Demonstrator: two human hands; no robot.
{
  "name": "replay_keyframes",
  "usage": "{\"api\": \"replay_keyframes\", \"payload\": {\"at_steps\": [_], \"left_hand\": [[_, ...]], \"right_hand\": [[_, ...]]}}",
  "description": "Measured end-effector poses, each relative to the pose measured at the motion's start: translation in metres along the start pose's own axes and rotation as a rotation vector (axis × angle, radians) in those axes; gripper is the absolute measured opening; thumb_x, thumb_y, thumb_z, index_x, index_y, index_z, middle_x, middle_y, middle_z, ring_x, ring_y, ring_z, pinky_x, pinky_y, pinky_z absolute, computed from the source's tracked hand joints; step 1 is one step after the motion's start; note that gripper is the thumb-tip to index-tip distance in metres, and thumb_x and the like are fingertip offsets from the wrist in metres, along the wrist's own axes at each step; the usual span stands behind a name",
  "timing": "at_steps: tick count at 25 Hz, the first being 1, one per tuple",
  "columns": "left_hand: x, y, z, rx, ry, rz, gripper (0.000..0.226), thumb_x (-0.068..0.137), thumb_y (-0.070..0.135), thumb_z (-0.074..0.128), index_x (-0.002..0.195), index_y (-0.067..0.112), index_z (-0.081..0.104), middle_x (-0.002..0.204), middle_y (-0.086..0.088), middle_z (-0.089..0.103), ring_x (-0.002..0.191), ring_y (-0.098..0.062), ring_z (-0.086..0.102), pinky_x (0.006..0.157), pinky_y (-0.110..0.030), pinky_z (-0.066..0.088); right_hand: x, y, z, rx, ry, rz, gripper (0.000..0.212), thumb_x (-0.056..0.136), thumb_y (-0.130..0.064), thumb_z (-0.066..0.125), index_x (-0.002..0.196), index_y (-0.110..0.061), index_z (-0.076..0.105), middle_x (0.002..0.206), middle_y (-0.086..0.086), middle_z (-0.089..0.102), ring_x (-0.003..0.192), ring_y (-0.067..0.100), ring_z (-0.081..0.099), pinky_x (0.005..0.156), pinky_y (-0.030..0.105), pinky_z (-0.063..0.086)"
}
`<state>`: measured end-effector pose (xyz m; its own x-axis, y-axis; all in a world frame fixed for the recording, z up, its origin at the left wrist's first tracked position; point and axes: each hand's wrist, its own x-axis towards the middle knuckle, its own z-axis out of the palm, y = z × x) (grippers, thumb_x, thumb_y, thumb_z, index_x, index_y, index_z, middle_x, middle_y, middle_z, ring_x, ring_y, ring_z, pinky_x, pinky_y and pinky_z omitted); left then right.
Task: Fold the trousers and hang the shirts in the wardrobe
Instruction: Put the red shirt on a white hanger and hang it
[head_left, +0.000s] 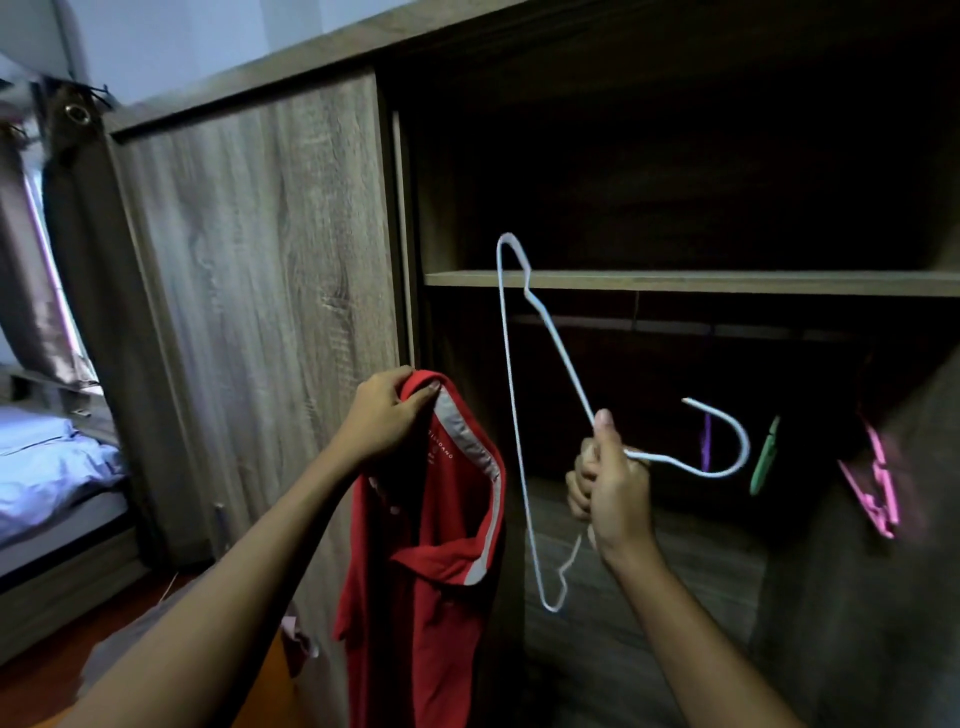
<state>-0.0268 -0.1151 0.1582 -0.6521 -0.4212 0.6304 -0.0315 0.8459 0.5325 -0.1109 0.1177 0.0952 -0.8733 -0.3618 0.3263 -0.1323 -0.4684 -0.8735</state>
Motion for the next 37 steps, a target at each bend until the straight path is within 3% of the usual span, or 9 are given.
{"api": "replay_keyframes", "payload": {"at_steps": [3, 7, 11, 13, 18, 22, 28, 31, 37], "left_hand": [[0.004, 0.014, -0.003, 0.009, -0.037, 0.055, 0.009, 0.093, 0.027, 0.064, 0.087, 0.021, 0.067, 0.076, 0.011, 0.063, 0.071, 0.001, 0.058, 0.064, -0.013, 0.037], [0.011, 0.042, -0.015, -0.105, -0.175, 0.098, 0.018, 0.095, 0.027, 0.062, 0.091, 0.012, 0.070, 0.078, -0.003, 0.067, 0.069, -0.007, 0.059, 0.067, -0.025, 0.045], [0.019, 0.061, -0.041, -0.264, -0.258, 0.143, 0.018, 0.095, 0.018, 0.063, 0.102, 0.003, 0.070, 0.089, -0.014, 0.072, 0.080, -0.011, 0.065, 0.075, -0.026, 0.051], [0.023, 0.050, -0.061, -0.211, -0.279, 0.177, 0.013, 0.090, 0.008, 0.067, 0.101, 0.002, 0.072, 0.089, -0.010, 0.074, 0.079, -0.005, 0.064, 0.073, -0.022, 0.052], [0.017, -0.009, -0.077, 0.017, -0.281, 0.010, 0.019, 0.062, 0.030, 0.058, 0.074, 0.027, 0.072, 0.068, 0.002, 0.070, 0.061, 0.000, 0.056, 0.061, -0.025, 0.049], [0.020, -0.037, -0.071, 0.206, -0.219, -0.078, 0.027, 0.051, 0.039, 0.056, 0.062, 0.015, 0.057, 0.058, -0.002, 0.057, 0.057, -0.008, 0.047, 0.054, -0.032, 0.042], [0.024, -0.036, -0.075, 0.231, -0.213, -0.181, 0.024, 0.075, 0.007, 0.071, 0.056, 0.013, 0.057, 0.052, -0.002, 0.054, 0.052, -0.009, 0.046, 0.046, -0.022, 0.035], [0.027, -0.036, -0.076, 0.159, -0.193, -0.247, 0.013, 0.078, 0.004, 0.072, 0.067, -0.002, 0.066, 0.040, 0.006, 0.052, 0.039, -0.003, 0.044, 0.040, -0.014, 0.034], [0.025, -0.038, -0.064, 0.135, -0.123, -0.276, 0.014, 0.073, 0.010, 0.077, 0.071, -0.002, 0.071, 0.054, -0.005, 0.060, 0.056, -0.014, 0.052, 0.053, -0.024, 0.038]], "right_hand": [[-0.003, -0.040, 0.015, 0.374, -0.139, -0.072, 0.050, 0.088, -0.039, 0.039, 0.041, -0.026, 0.031, 0.038, -0.009, 0.019, 0.033, 0.008, 0.015, 0.042, 0.019, 0.008], [0.010, -0.062, 0.041, 0.466, -0.229, -0.234, 0.049, 0.087, -0.029, 0.035, 0.039, -0.026, 0.031, 0.037, -0.009, 0.019, 0.034, 0.010, 0.015, 0.042, 0.022, 0.012], [0.031, -0.043, 0.048, 0.055, -0.207, -0.368, 0.047, 0.086, -0.032, 0.051, 0.044, -0.022, 0.033, 0.040, -0.006, 0.026, 0.042, 0.014, 0.024, 0.046, 0.034, 0.017], [0.041, -0.038, 0.035, -0.240, -0.216, -0.371, 0.051, 0.089, -0.031, 0.057, 0.046, -0.016, 0.033, 0.042, -0.005, 0.027, 0.040, 0.014, 0.027, 0.044, 0.026, 0.021], [0.067, -0.062, 0.016, -0.956, -0.393, -0.361, 0.059, 0.097, -0.036, 0.055, 0.049, -0.014, 0.031, 0.045, 0.003, 0.027, 0.040, 0.010, 0.027, 0.048, 0.031, 0.028], [0.072, -0.074, 0.023, -1.267, -0.491, -0.387, 0.064, 0.098, -0.043, 0.049, 0.046, -0.010, 0.033, 0.044, 0.000, 0.035, 0.045, 0.012, 0.038, 0.057, 0.033, 0.031], [0.081, -0.088, 0.021, -1.294, -0.531, -0.294, 0.068, 0.097, -0.045, 0.050, 0.038, -0.012, 0.041, 0.035, -0.006, 0.041, 0.039, 0.006, 0.042, 0.051, 0.024, 0.028], [0.082, -0.094, 0.021, -1.285, -0.568, -0.220, 0.067, 0.096, -0.045, 0.051, 0.035, -0.019, 0.048, 0.032, -0.008, 0.038, 0.033, 0.006, 0.036, 0.049, 0.025, 0.031], [0.088, -0.101, 0.018, -1.245, -0.615, -0.127, 0.064, 0.095, -0.041, 0.054, 0.038, -0.015, 0.041, 0.035, -0.007, 0.035, 0.034, 0.007, 0.029, 0.044, 0.025, 0.026]]}}
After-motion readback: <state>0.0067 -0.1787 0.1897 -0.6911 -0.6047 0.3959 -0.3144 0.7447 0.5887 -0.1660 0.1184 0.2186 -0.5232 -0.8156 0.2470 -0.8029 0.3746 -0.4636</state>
